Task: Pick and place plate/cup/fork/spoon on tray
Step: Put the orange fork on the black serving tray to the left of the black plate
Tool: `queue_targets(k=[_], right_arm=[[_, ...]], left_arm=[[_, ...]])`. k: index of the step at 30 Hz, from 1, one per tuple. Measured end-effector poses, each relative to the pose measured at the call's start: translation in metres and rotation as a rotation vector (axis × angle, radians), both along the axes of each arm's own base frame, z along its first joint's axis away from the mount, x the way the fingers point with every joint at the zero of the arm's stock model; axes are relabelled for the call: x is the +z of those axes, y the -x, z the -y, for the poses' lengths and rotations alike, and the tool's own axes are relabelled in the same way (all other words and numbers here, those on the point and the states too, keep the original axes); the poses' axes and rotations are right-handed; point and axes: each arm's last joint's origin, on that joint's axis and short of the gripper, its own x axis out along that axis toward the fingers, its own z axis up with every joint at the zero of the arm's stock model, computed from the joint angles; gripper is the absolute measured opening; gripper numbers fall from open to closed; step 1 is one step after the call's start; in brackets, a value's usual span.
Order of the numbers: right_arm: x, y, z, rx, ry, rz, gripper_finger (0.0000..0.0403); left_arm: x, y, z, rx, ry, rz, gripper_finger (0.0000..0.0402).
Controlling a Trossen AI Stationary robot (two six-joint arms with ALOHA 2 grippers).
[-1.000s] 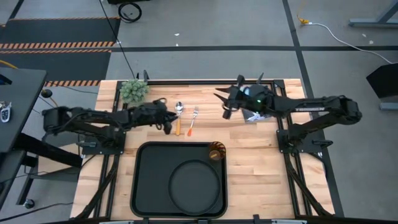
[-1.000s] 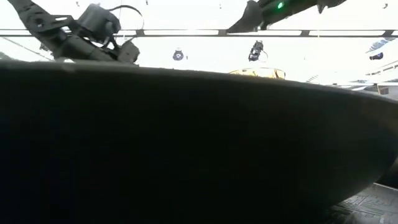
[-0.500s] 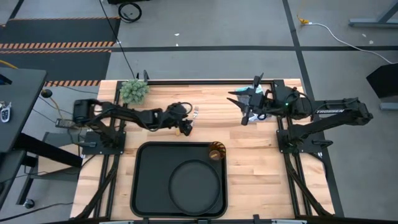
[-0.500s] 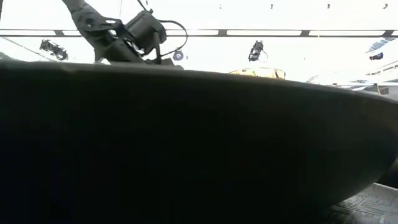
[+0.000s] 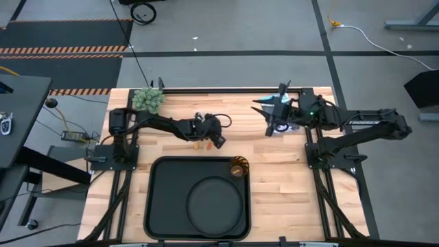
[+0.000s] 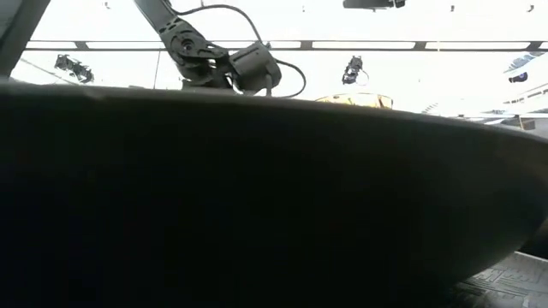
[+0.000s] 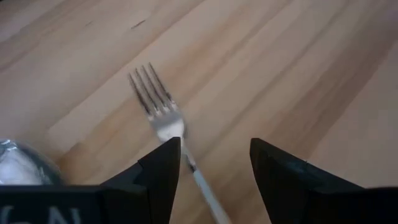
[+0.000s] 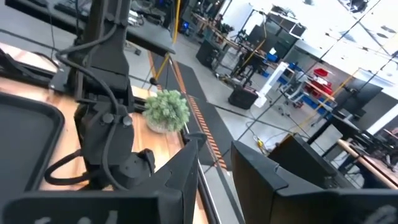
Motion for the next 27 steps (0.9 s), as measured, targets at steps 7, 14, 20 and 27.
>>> queue_targets(k=[7, 14, 20, 27], right_arm=[[-0.001, 0.001, 0.006, -0.01, 0.011, -0.015, 0.0103], [-0.001, 0.001, 0.007, 0.02, 0.016, -0.021, 0.0103], [-0.001, 0.001, 0.007, 0.023, 0.026, -0.026, 0.0103], [-0.001, 0.001, 0.007, 0.023, 0.025, -0.026, 0.0103]], left_arm=[[-0.009, 0.004, -0.006, 0.06, 0.044, -0.024, 0.0203], [-0.01, 0.006, -0.009, 0.077, 0.095, -0.025, 0.0196], [-0.012, 0.008, -0.007, 0.07, 0.121, -0.056, 0.0148], [-0.013, 0.011, -0.007, 0.029, 0.095, -0.111, 0.0091]])
